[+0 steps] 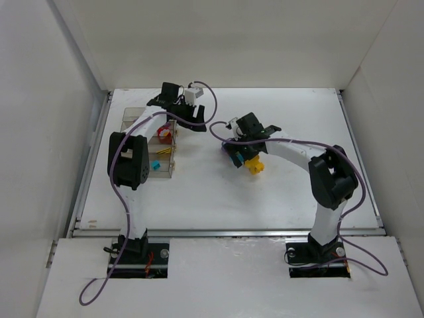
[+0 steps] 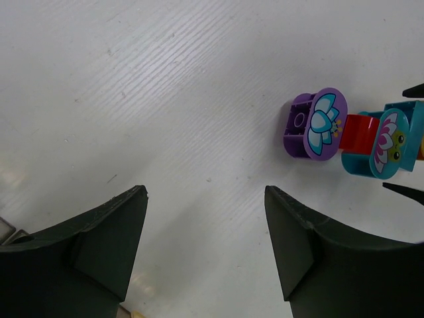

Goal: Sort the legos into containers by color

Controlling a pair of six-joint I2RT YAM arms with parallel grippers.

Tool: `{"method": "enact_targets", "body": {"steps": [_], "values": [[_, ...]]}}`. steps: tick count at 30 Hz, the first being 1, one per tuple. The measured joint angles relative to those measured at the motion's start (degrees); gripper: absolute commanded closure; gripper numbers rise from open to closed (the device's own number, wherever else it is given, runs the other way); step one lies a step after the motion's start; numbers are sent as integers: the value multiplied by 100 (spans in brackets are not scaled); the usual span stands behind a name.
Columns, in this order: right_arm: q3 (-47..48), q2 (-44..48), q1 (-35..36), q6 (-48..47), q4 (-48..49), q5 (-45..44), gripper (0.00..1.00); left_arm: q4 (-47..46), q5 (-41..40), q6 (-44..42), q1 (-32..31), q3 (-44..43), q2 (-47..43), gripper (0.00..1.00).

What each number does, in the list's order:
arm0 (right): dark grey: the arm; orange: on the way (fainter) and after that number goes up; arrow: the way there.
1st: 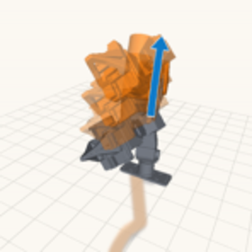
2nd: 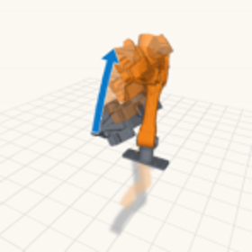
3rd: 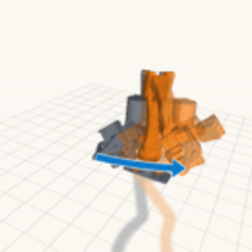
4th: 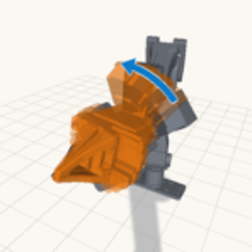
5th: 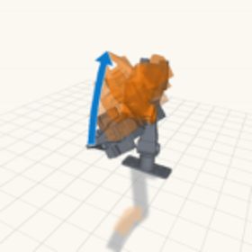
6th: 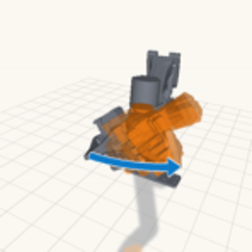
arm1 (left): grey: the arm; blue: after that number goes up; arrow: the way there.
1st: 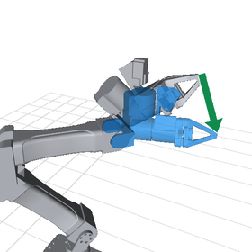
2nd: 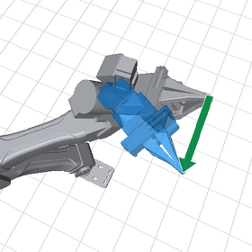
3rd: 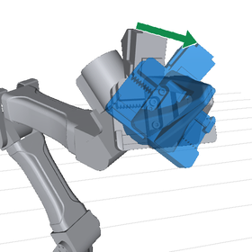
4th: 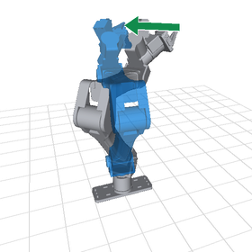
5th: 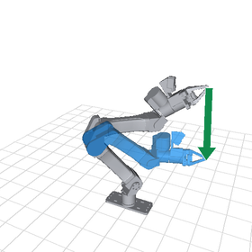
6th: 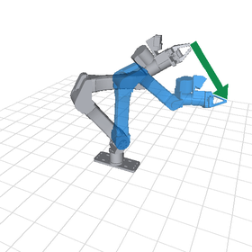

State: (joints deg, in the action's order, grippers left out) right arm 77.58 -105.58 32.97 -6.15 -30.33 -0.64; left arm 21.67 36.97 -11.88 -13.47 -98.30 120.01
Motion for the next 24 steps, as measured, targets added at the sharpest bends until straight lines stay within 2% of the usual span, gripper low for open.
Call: {"method": "enact_targets", "body": {"steps": [6, 9, 10, 11, 13, 14, 18, 19, 24], "values": [[0, -208, -2, 17, 9, -22, 6, 0, 0, -4, -2, 0, -11, 31], [0, -208, -2, 20, 33, -44, 19, 0, 0, -2, 0, 0, -28, 31], [0, -208, -2, 24, 35, -46, 24, 0, 0, -4, 0, 0, -37, 31], [0, -208, -2, 31, 37, -44, 38, 0, 0, -4, 0, 0, -44, 31], [0, -208, 0, 50, 59, -44, 53, 0, 0, -22, 0, 0, -61, 31], [0, -208, 0, 42, 72, -44, 64, 4, 0, -31, -2, 0, -61, 31], [-4, -208, 0, 9, 90, -44, 84, 50, 9, -109, -2, 0, -63, 31], [-7, -208, 0, -7, 98, -46, 87, 74, 28, -136, 0, 0, -63, 31], [-184, -9, -2, -101, 210, -81, 87, 299, 369, -317, 0, -9, -66, 29]]}}
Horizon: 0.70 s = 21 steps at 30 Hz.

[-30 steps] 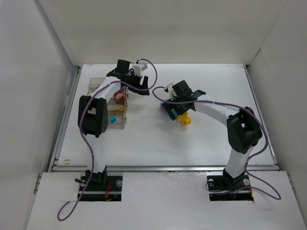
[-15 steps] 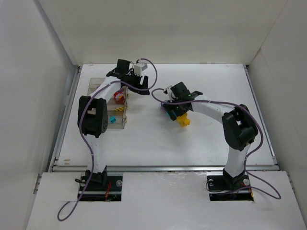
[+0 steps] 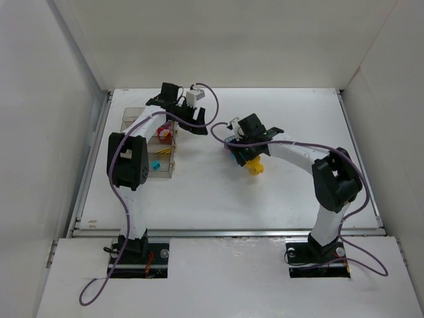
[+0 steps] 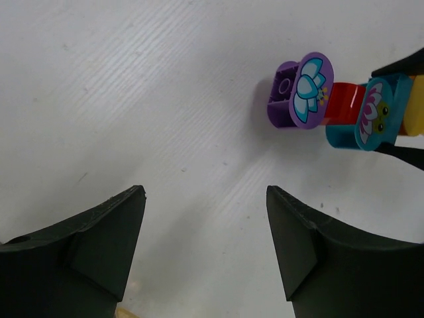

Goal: Sort the legos into containers by color

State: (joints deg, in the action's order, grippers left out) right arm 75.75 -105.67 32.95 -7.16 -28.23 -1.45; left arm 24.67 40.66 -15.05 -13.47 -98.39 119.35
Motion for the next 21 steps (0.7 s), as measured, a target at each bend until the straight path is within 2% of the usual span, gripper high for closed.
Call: {"method": "enact_targets", "body": {"steps": [3, 4, 9, 13, 21], "values": [[-160, 354, 0, -109, 76, 2, 88, 304, 448, -249, 7, -74, 0, 5], [-216, 511, 0, -157, 129, 22, 88, 411, 616, -330, 7, -133, 2, 0], [-306, 1163, 2, -332, 431, 164, 92, 728, 1668, -542, 7, -603, 0, 0], [-306, 1252, 2, -411, 623, 321, 92, 743, 2232, -498, -24, -769, 0, 0], [-306, 1226, 92, -468, 638, 385, 94, 514, 2463, -125, -149, -774, 2, 0]]}}
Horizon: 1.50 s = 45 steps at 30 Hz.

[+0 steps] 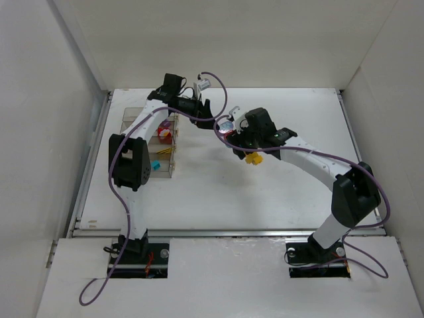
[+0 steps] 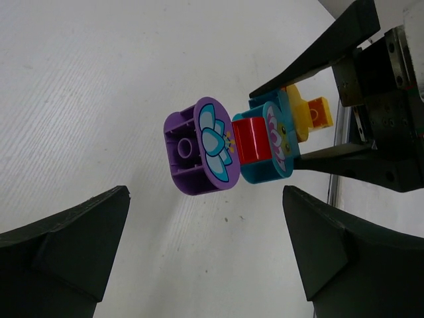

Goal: Sort the legos into containers by color

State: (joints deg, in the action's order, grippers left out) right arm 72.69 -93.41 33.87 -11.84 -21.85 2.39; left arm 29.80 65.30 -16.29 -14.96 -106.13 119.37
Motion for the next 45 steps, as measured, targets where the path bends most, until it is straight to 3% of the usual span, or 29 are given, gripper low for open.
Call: {"method": "enact_targets", "body": {"steps": [16, 17, 18, 22, 25, 26, 29, 31, 45], "values": [[2, 0, 297, 0, 260, 26, 94, -658, 199, 1150, -70, -66, 439, 3], [2, 0, 297, 0, 273, 11, 94, -660, 197, 1152, -70, -66, 452, 6], [2, 0, 297, 0, 289, -4, 94, -654, 197, 1156, -70, -63, 455, 19], [2, 0, 297, 0, 302, -42, 94, -640, 297, 1180, -70, -61, 455, 46], [11, 0, 297, 0, 299, -46, 94, -634, 391, 1169, -70, -61, 455, 56], [20, 0, 297, 0, 302, -48, 94, -634, 457, 1163, -70, -61, 455, 65], [39, 0, 297, -13, 282, -52, 94, -616, 520, 1239, -68, -61, 455, 78], [39, 0, 328, -17, 260, -76, 95, -586, 546, 1259, -63, -61, 455, 100], [-90, 0, 334, -7, 597, -173, 98, -343, 481, 1543, 181, -164, 461, 100]]}}
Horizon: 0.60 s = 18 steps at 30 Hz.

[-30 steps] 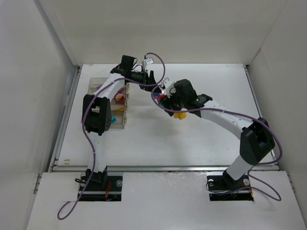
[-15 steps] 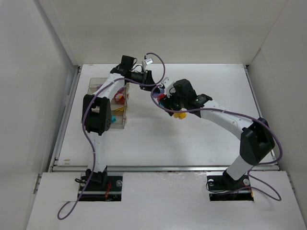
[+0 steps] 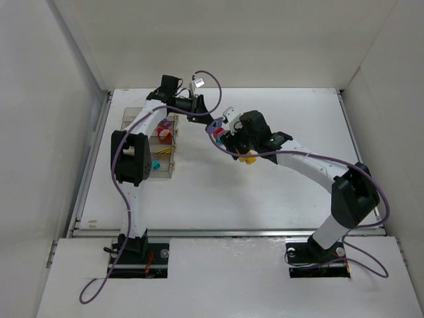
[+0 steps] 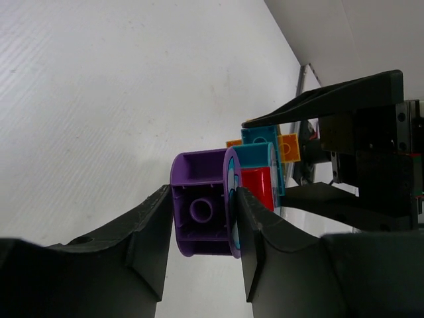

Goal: Sort the legos into containers by color

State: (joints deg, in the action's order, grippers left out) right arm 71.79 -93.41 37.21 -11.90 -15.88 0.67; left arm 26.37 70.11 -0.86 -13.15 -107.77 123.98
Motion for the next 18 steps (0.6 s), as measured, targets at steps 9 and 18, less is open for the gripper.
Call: {"method": "enact_targets", "body": {"steps": [9, 18], "values": [[-240, -4, 0, 33, -57, -72, 99, -83, -184, 101, 393, -7, 2, 100], [-232, -234, -79, 212, -17, -48, 97, -72, -525, -4, 417, -7, 2, 100]]}}
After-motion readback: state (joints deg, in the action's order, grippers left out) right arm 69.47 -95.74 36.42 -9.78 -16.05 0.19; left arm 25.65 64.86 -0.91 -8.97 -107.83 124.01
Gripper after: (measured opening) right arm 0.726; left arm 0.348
